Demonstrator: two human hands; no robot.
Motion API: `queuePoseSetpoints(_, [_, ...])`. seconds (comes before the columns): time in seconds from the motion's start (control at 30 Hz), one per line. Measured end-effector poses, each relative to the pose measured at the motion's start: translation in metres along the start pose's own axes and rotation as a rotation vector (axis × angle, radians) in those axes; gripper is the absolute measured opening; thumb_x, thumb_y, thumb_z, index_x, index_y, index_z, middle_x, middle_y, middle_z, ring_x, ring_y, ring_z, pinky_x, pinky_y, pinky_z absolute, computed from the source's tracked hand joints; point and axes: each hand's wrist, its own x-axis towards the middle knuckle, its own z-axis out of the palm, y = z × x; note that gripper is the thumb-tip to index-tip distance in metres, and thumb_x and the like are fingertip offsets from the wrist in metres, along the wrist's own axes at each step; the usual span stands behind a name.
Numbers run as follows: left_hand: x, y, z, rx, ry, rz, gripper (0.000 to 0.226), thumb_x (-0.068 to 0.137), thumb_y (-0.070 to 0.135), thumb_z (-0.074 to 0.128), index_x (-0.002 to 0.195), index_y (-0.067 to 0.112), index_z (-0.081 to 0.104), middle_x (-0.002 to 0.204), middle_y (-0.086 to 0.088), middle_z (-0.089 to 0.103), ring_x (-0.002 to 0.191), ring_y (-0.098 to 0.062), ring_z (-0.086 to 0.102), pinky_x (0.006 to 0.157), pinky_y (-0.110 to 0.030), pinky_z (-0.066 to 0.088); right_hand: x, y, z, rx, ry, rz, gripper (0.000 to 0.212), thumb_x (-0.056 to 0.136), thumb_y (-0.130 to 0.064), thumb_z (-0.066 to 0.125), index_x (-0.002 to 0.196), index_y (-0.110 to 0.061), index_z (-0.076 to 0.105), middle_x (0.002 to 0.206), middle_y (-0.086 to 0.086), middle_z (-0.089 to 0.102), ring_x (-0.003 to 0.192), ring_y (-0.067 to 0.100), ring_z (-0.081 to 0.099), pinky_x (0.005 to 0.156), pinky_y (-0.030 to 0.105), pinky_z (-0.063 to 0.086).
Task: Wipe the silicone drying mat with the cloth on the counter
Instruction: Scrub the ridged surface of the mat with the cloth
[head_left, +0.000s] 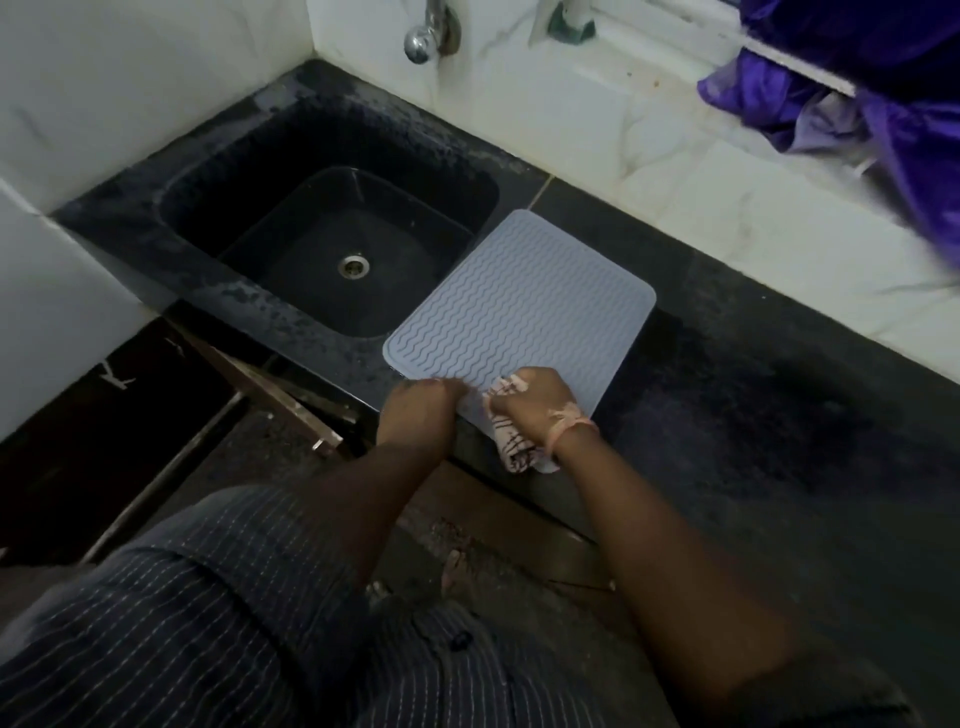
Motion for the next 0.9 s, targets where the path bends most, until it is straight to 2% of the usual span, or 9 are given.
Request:
queuePoseSetpoints(0.1, [-0.003, -0.016, 0.002, 0.062, 0.092, -0.055, 0.031, 0.097, 0.020, 0.058, 0.125, 0.025, 0.071, 0.131, 0.000, 0.067, 0.125, -0.027, 0.054, 0.101, -0.042, 0.045, 0.011, 0.012, -0.031, -0.058, -0.047, -0.054, 0.018, 0.076, -0.021, 0.083, 0.079, -0.013, 0.067, 0.081, 0.005, 0.071, 0.078, 0.021, 0.068, 0.061, 0.026, 0.048])
queuePoseSetpoints(0.17, [-0.003, -0.020, 0.002, 0.138, 0.064, -0.096, 0.031, 0.099, 0.028, 0.054, 0.126, 0.029, 0.070, 0.137, 0.001, 0.062, 0.129, -0.029, 0.048, 0.102, -0.044, 0.041, 0.015, 0.016, -0.038, -0.153, -0.121, -0.139, 0.020, 0.076, -0.018, 0.082, 0.089, -0.011, 0.069, 0.089, 0.007, 0.072, 0.084, 0.023, 0.069, 0.068, 0.028, 0.052])
queuePoseSetpoints(0.3, [-0.004, -0.016, 0.004, 0.193, 0.014, -0.125, 0.036, 0.102, 0.035, 0.050, 0.135, 0.034, 0.064, 0.148, -0.004, 0.052, 0.134, -0.033, 0.040, 0.105, -0.046, 0.036, 0.021, 0.008, -0.023, -0.348, -0.258, -0.410, 0.033, 0.080, -0.014, 0.079, 0.111, -0.018, 0.070, 0.112, 0.003, 0.062, 0.100, 0.017, 0.059, 0.081, 0.021, 0.045])
queuePoseSetpoints(0.43, [-0.006, -0.010, 0.008, 0.268, 0.028, -0.164, 0.042, 0.106, 0.036, 0.038, 0.141, 0.030, 0.060, 0.152, -0.004, 0.050, 0.134, -0.033, 0.042, 0.106, -0.046, 0.034, 0.022, 0.001, -0.001, -0.528, -0.295, -0.605, 0.017, 0.087, -0.015, 0.072, 0.104, -0.013, 0.076, 0.107, 0.006, 0.071, 0.102, 0.023, 0.064, 0.088, 0.028, 0.047])
queuePoseSetpoints(0.53, [-0.004, -0.005, 0.010, 0.285, 0.016, -0.203, 0.040, 0.107, 0.038, 0.037, 0.137, 0.029, 0.063, 0.149, -0.005, 0.052, 0.132, -0.035, 0.044, 0.106, -0.048, 0.035, 0.014, 0.007, -0.005, -0.610, -0.363, -0.614, 0.014, 0.086, -0.016, 0.072, 0.099, -0.015, 0.079, 0.101, 0.003, 0.075, 0.098, 0.021, 0.067, 0.089, 0.036, 0.053])
queuePoseSetpoints(0.67, [0.005, -0.001, 0.009, 0.263, 0.012, -0.243, 0.035, 0.105, 0.038, 0.044, 0.123, 0.027, 0.072, 0.139, -0.006, 0.058, 0.125, -0.035, 0.048, 0.101, -0.049, 0.039, 0.015, 0.009, -0.021, -0.667, -0.461, -0.465, 0.010, 0.080, -0.019, 0.077, 0.090, -0.018, 0.078, 0.091, 0.001, 0.075, 0.088, 0.018, 0.068, 0.073, 0.028, 0.056])
queuePoseSetpoints(0.77, [0.009, -0.001, 0.008, 0.233, 0.004, -0.251, 0.028, 0.100, 0.036, 0.053, 0.118, 0.029, 0.074, 0.133, -0.005, 0.060, 0.122, -0.034, 0.048, 0.099, -0.047, 0.041, 0.025, -0.004, -0.022, -0.606, -0.419, -0.461, 0.015, 0.079, -0.022, 0.078, 0.070, -0.020, 0.066, 0.082, -0.001, 0.067, 0.081, 0.017, 0.062, 0.056, 0.022, 0.041])
queuePoseSetpoints(0.83, [0.007, 0.000, 0.008, 0.190, 0.018, -0.270, 0.027, 0.097, 0.034, 0.058, 0.118, 0.032, 0.074, 0.137, -0.005, 0.059, 0.125, -0.034, 0.047, 0.099, -0.047, 0.040, 0.026, -0.010, -0.015, -0.502, -0.319, -0.509, 0.016, 0.083, -0.023, 0.077, 0.075, -0.019, 0.064, 0.086, 0.000, 0.066, 0.083, 0.017, 0.059, 0.061, 0.025, 0.039])
queuePoseSetpoints(0.9, [0.002, 0.000, 0.011, 0.152, 0.043, -0.310, 0.029, 0.097, 0.037, 0.057, 0.122, 0.037, 0.072, 0.143, -0.006, 0.056, 0.129, -0.035, 0.044, 0.101, -0.046, 0.039, 0.022, -0.012, -0.003, -0.469, -0.283, -0.542, 0.009, 0.088, -0.022, 0.072, 0.087, -0.014, 0.069, 0.093, 0.005, 0.069, 0.089, 0.022, 0.062, 0.072, 0.030, 0.048])
